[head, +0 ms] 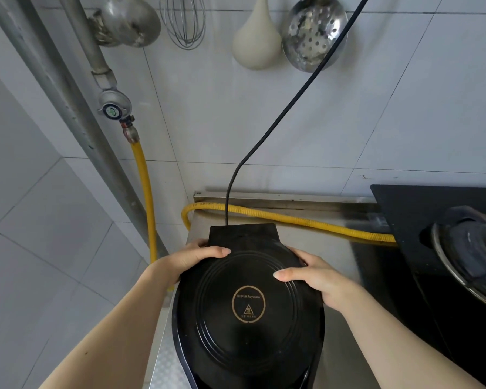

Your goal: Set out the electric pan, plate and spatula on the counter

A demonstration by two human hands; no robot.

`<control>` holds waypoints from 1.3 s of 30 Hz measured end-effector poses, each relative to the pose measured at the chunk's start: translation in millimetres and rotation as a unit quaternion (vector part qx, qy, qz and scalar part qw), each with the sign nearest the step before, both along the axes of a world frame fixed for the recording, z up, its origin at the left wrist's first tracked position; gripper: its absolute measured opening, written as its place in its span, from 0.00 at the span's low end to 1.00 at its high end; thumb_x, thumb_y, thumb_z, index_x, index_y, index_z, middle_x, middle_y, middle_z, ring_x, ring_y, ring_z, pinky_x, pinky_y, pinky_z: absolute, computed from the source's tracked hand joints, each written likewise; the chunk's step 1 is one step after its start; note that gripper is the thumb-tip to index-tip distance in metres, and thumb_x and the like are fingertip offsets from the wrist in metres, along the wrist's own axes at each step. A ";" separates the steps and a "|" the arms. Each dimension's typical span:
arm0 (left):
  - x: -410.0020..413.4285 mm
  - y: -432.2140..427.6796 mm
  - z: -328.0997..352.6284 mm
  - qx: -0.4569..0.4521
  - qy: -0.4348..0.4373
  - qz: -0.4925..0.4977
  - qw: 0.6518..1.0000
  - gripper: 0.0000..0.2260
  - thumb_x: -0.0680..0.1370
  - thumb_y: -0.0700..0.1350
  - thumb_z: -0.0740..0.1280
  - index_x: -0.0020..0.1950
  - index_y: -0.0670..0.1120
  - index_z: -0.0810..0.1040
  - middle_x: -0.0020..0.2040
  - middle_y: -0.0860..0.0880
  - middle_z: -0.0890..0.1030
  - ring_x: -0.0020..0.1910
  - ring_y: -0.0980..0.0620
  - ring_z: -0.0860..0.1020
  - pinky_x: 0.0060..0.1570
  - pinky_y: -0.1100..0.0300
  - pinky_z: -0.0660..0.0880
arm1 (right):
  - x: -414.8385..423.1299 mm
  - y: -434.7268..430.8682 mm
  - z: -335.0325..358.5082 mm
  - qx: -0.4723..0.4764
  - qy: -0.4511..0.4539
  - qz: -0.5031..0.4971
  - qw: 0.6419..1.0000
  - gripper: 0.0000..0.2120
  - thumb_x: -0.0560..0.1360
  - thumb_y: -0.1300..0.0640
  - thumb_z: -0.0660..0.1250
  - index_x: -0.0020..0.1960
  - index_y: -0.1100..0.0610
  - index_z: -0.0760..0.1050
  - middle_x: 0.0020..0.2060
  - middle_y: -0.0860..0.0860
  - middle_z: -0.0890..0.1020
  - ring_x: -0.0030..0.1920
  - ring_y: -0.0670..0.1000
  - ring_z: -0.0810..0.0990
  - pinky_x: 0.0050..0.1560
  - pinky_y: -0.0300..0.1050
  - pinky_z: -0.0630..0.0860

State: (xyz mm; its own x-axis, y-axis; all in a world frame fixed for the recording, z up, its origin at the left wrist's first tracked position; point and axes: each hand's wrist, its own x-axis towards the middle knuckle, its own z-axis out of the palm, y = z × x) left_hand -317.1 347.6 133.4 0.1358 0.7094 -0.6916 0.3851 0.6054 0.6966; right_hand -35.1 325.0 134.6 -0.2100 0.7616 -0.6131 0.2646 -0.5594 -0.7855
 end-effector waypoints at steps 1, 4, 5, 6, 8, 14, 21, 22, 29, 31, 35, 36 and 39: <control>-0.1 -0.2 -1.1 -0.005 -0.002 0.004 1.000 0.45 0.57 0.64 0.75 0.69 0.48 0.66 0.62 0.43 0.76 0.60 0.42 0.76 0.66 0.44 0.69 | -1.3 -1.3 0.0 0.004 0.002 -0.009 1.000 0.34 0.59 0.52 0.81 0.63 0.41 0.74 0.57 0.48 0.81 0.58 0.53 0.78 0.62 0.56 0.76; 4.0 2.3 -2.9 -0.025 0.010 0.001 1.000 0.41 0.60 0.66 0.74 0.66 0.47 0.69 0.60 0.42 0.78 0.58 0.42 0.77 0.65 0.45 0.70 | -4.1 -4.7 -1.7 0.013 -0.013 -0.030 0.999 0.33 0.61 0.52 0.80 0.64 0.43 0.74 0.58 0.48 0.80 0.60 0.54 0.77 0.65 0.58 0.73; 5.3 4.5 -2.8 -0.033 0.011 -0.003 0.999 0.39 0.60 0.67 0.72 0.64 0.46 0.71 0.59 0.43 0.78 0.57 0.43 0.78 0.64 0.47 0.71 | -5.0 -4.5 -2.6 0.013 -0.014 -0.031 0.999 0.33 0.61 0.52 0.80 0.64 0.43 0.74 0.58 0.48 0.80 0.61 0.54 0.77 0.66 0.59 0.72; 5.8 6.1 -2.3 -0.040 0.012 -0.008 0.999 0.39 0.58 0.68 0.71 0.62 0.47 0.72 0.57 0.43 0.79 0.55 0.44 0.78 0.62 0.49 0.72 | -6.0 -4.8 -2.6 0.013 -0.013 -0.030 0.999 0.33 0.61 0.52 0.80 0.64 0.43 0.74 0.58 0.48 0.80 0.61 0.54 0.77 0.66 0.59 0.72; 4.5 11.0 -0.8 -0.045 0.013 -0.013 0.999 0.36 0.55 0.71 0.69 0.55 0.49 0.74 0.54 0.45 0.80 0.52 0.46 0.79 0.58 0.53 0.72 | -7.3 -2.4 -1.0 0.014 -0.002 -0.024 1.000 0.33 0.60 0.53 0.81 0.63 0.42 0.75 0.57 0.48 0.81 0.59 0.54 0.78 0.65 0.59 0.73; 11.3 25.6 -7.6 -0.039 0.046 0.014 0.998 0.32 0.58 0.74 0.66 0.48 0.51 0.73 0.49 0.48 0.78 0.47 0.48 0.77 0.49 0.55 0.71 | -5.0 4.9 -0.3 0.004 -0.006 -0.042 0.999 0.32 0.60 0.54 0.81 0.62 0.45 0.77 0.56 0.50 0.82 0.59 0.56 0.79 0.65 0.60 0.72; 22.1 43.6 -12.2 0.057 0.110 0.054 0.991 0.36 0.63 0.72 0.67 0.57 0.45 0.72 0.53 0.46 0.78 0.52 0.45 0.77 0.57 0.51 0.73 | -6.7 10.0 -5.0 -0.017 -0.023 -0.074 0.997 0.28 0.60 0.51 0.81 0.59 0.46 0.77 0.54 0.50 0.82 0.56 0.56 0.79 0.63 0.59 0.75; 23.4 44.8 -12.7 0.075 0.115 0.053 0.989 0.35 0.64 0.71 0.67 0.57 0.44 0.73 0.54 0.45 0.79 0.53 0.45 0.78 0.58 0.51 0.73 | -7.5 10.2 -6.4 -0.020 -0.021 -0.079 0.996 0.27 0.60 0.51 0.81 0.57 0.45 0.78 0.53 0.50 0.83 0.55 0.56 0.80 0.61 0.58 0.76; 24.6 36.1 -10.1 0.118 0.145 0.048 0.981 0.35 0.68 0.71 0.62 0.60 0.44 0.74 0.52 0.47 0.80 0.49 0.48 0.78 0.49 0.55 0.73 | -9.4 9.2 -14.5 -0.027 -0.029 -0.093 0.995 0.25 0.60 0.48 0.80 0.54 0.44 0.76 0.50 0.48 0.82 0.51 0.53 0.79 0.54 0.52 0.78; 22.4 26.6 -8.5 0.134 0.140 0.061 0.979 0.35 0.68 0.71 0.63 0.63 0.45 0.73 0.54 0.47 0.80 0.52 0.47 0.78 0.51 0.54 0.75 | -9.9 7.4 -13.9 -0.028 -0.039 -0.093 0.995 0.26 0.60 0.48 0.80 0.56 0.44 0.76 0.50 0.48 0.81 0.51 0.53 0.79 0.53 0.51 0.78; 17.2 0.4 -2.6 0.149 0.134 0.074 0.977 0.41 0.64 0.71 0.67 0.70 0.47 0.68 0.63 0.46 0.76 0.60 0.45 0.75 0.53 0.55 0.71 | -12.3 4.3 -4.3 -0.036 -0.039 -0.091 0.994 0.27 0.61 0.48 0.80 0.59 0.48 0.77 0.49 0.49 0.82 0.50 0.54 0.80 0.45 0.48 0.77; 15.8 -6.0 -0.6 0.150 0.135 0.081 0.976 0.43 0.63 0.71 0.69 0.71 0.48 0.67 0.65 0.46 0.75 0.62 0.44 0.74 0.54 0.55 0.70 | -12.4 3.8 -2.6 -0.040 -0.042 -0.092 0.994 0.28 0.61 0.48 0.80 0.59 0.49 0.77 0.50 0.50 0.82 0.50 0.55 0.80 0.47 0.49 0.77; 11.7 -29.3 1.9 0.140 0.119 0.107 0.977 0.50 0.54 0.73 0.70 0.71 0.50 0.67 0.66 0.47 0.74 0.63 0.44 0.73 0.59 0.51 0.71 | -14.4 -4.1 -1.0 -0.048 -0.048 -0.095 0.993 0.33 0.60 0.43 0.79 0.62 0.50 0.76 0.55 0.53 0.82 0.54 0.57 0.80 0.59 0.56 0.76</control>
